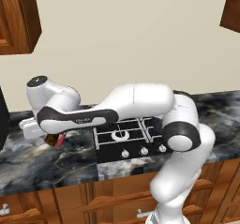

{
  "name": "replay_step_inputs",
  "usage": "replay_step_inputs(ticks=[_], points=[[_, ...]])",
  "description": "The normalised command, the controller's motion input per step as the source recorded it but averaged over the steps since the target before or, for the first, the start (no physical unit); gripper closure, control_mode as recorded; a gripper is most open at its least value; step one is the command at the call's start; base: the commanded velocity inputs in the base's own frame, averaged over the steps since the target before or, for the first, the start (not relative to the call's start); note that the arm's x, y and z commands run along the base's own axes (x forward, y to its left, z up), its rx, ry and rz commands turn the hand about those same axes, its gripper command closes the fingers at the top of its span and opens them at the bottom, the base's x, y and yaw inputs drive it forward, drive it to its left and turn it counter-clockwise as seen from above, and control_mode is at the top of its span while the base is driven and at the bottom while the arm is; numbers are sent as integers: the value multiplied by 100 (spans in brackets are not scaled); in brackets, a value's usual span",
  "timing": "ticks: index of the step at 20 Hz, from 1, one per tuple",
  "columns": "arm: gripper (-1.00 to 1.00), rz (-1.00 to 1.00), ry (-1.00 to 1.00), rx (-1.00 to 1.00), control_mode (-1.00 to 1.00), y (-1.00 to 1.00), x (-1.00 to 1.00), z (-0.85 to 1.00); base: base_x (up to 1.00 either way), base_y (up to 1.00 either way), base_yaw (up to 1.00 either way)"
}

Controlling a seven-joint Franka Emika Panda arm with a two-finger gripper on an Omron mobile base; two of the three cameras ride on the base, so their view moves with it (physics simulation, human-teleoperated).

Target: Put the sweet potato and onion in the pot. Retrieve the spatula and lightly stir the vegetables in the pot.

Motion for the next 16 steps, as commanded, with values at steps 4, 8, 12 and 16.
replay_step_inputs(ticks=[4, 8, 12, 16], points=[[100, 0, -34, 6, -100, -100, -62, 94, 0, 0, 0], [100, 0, -30, 7, -100, -100, -57, 90, 0, 0, 0], [100, 0, -16, 15, -100, -100, -60, 86, 0, 0, 0], [100, 0, -1, 18, -100, -100, -30, 71, 0, 0, 0]])
